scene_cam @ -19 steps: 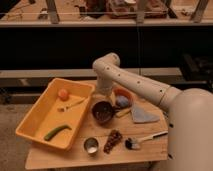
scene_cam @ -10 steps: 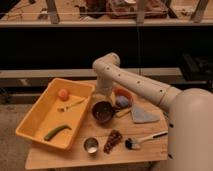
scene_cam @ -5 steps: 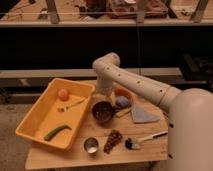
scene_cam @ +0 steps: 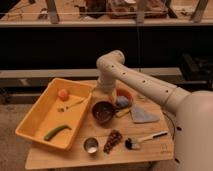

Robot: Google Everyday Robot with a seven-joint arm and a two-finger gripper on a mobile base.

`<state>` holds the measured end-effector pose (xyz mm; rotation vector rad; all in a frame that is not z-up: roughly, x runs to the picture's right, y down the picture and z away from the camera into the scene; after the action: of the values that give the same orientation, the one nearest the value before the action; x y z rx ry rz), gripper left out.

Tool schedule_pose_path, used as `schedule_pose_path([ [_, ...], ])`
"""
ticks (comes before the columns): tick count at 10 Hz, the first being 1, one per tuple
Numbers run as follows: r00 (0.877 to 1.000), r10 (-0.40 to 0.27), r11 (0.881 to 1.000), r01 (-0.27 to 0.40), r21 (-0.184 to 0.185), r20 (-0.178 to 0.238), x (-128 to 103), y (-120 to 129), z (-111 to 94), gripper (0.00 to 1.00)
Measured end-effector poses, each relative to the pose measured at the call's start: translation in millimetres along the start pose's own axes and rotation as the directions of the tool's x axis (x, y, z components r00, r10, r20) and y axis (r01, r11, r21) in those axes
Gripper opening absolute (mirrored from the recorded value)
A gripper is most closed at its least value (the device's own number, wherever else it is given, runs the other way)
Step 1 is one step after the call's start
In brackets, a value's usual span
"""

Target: Place apple in metal cup

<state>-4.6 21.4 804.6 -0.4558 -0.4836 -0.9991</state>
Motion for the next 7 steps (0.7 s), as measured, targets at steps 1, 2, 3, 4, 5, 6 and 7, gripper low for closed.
schedule_pose_path([
  [1,1.000,-0.007,0.999,0.008,0.033,-0.019,3.5,-9.8,-20.0,0.80],
  [2,0.999,-0.017,0.998,0.020,0.067,-0.039,6.6,-22.3,-43.7,0.80],
  [3,0.997,-0.034,0.993,0.040,0.107,-0.062,7.7,-39.8,-68.4,0.80],
  [4,0.995,-0.053,0.988,0.064,0.144,-0.080,4.3,-60.3,-85.3,0.80],
  [5,0.993,-0.069,0.981,0.084,0.176,-0.092,-0.6,-77.9,-94.0,0.80],
  [6,0.991,-0.089,0.969,0.110,0.221,-0.102,-8.5,-101.6,-99.8,0.80],
  [7,0.989,-0.105,0.955,0.130,0.267,-0.107,-15.6,-123.7,-100.5,0.80],
])
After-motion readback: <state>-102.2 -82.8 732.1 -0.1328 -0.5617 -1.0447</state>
